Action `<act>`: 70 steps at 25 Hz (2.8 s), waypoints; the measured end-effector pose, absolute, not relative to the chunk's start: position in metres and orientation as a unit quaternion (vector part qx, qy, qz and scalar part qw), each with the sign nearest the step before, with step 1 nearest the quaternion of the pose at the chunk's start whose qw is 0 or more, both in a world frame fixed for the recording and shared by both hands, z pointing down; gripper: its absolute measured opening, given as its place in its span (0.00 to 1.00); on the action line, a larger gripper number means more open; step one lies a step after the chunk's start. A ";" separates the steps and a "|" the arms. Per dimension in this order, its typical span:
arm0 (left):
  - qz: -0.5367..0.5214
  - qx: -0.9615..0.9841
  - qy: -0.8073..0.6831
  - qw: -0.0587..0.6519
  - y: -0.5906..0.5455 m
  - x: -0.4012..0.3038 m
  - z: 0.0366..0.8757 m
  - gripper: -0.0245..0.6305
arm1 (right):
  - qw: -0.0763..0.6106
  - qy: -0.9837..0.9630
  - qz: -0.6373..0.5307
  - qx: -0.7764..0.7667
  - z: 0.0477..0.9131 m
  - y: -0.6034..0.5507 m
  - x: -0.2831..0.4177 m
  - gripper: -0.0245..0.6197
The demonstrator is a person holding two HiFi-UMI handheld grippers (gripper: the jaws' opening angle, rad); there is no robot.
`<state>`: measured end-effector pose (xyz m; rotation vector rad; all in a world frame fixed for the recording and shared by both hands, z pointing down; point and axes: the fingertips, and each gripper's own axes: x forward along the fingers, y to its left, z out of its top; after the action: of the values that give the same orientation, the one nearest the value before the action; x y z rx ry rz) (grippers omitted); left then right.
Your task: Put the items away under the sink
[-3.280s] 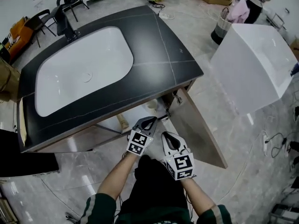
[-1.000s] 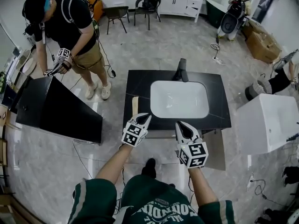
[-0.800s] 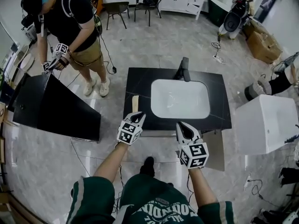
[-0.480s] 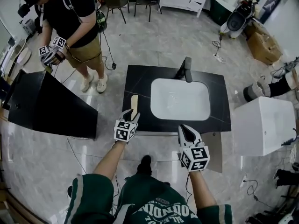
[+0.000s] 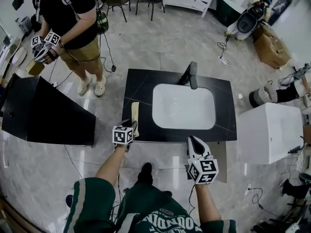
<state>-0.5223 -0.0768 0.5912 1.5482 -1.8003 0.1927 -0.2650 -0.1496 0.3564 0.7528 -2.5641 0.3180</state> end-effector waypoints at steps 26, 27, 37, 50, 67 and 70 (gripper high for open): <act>0.108 0.640 -0.700 0.298 -0.078 -0.452 0.545 0.06 | 0.197 -0.926 0.123 0.297 0.343 -0.135 -0.195 0.11; 0.107 0.640 -0.701 0.295 -0.075 -0.443 0.540 0.06 | 0.195 -0.926 0.125 0.297 0.341 -0.132 -0.187 0.11; 0.083 0.649 -0.710 0.260 -0.047 -0.327 0.483 0.06 | 0.170 -0.935 0.115 0.288 0.320 -0.103 -0.083 0.10; 0.074 0.688 -0.676 0.252 -0.004 -0.138 0.460 0.06 | 0.147 -0.945 0.108 0.272 0.313 -0.044 0.046 0.10; 0.116 0.743 -0.591 0.292 -0.005 0.009 0.539 0.06 | 0.181 -0.937 0.103 0.282 0.381 -0.069 0.093 0.10; 0.118 0.742 -0.582 0.311 -0.021 0.008 0.568 0.06 | 0.187 -0.935 0.104 0.284 0.400 -0.083 0.088 0.10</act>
<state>0.0077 -0.0210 0.5682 1.9591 -1.5378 0.3127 0.0877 -0.0832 0.3995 0.8002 -2.6318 0.2932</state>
